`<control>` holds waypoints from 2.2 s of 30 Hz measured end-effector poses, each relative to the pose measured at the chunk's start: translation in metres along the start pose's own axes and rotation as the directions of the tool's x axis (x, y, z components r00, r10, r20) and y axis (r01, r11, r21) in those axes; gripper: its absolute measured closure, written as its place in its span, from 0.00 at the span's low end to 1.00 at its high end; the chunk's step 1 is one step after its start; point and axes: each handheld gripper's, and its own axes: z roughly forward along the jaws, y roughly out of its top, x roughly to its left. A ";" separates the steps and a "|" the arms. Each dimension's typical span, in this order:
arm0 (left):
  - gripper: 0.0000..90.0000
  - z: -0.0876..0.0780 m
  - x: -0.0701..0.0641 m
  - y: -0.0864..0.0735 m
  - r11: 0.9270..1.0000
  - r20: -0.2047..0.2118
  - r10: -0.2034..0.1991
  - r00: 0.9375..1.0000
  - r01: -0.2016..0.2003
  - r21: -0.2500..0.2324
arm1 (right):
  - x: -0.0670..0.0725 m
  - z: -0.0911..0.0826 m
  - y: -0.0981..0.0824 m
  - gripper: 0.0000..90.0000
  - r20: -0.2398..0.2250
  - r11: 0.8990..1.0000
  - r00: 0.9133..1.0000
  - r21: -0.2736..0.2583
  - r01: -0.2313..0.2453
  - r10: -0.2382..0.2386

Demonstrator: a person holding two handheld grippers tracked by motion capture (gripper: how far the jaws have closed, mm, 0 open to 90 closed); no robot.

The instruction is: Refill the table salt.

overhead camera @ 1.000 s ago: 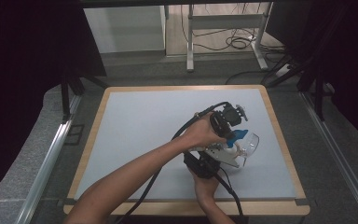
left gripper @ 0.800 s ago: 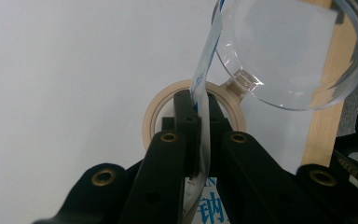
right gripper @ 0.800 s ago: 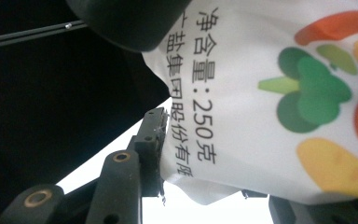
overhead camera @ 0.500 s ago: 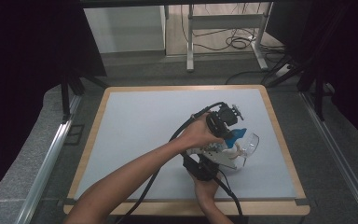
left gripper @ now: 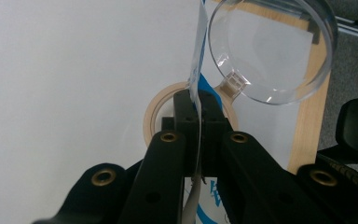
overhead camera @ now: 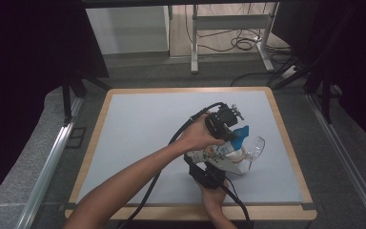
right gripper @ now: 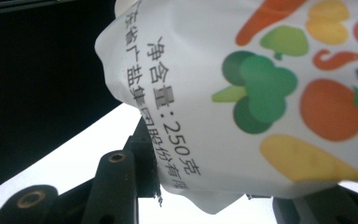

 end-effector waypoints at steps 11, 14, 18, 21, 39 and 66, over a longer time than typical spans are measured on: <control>0.99 -0.007 0.006 -0.013 0.998 0.027 -0.025 0.999 0.026 -0.053 | -0.001 -0.004 -0.006 0.60 0.016 0.999 1.000 0.041 0.006 -0.007; 0.99 -0.011 0.008 -0.015 0.997 0.030 -0.035 0.999 0.037 -0.067 | -0.002 -0.005 -0.006 0.59 0.022 0.998 1.000 0.055 0.013 -0.014; 0.99 -0.018 0.010 -0.019 0.995 0.037 -0.037 0.999 0.040 -0.096 | -0.004 -0.008 -0.007 0.57 0.036 0.997 0.999 0.069 0.019 -0.021; 1.00 -0.023 0.011 -0.022 0.992 0.040 -0.040 0.998 0.045 -0.117 | -0.007 -0.010 -0.008 0.56 0.041 0.997 0.999 0.080 0.022 -0.026; 0.99 -0.028 0.017 -0.037 0.985 0.067 -0.062 0.996 0.072 -0.158 | -0.016 -0.014 -0.013 0.53 0.077 0.987 0.997 0.157 0.016 -0.028; 1.00 -0.024 0.019 -0.048 0.975 0.094 -0.075 0.993 0.093 -0.200 | -0.028 -0.030 -0.013 0.49 0.097 0.988 0.995 0.153 0.006 -0.021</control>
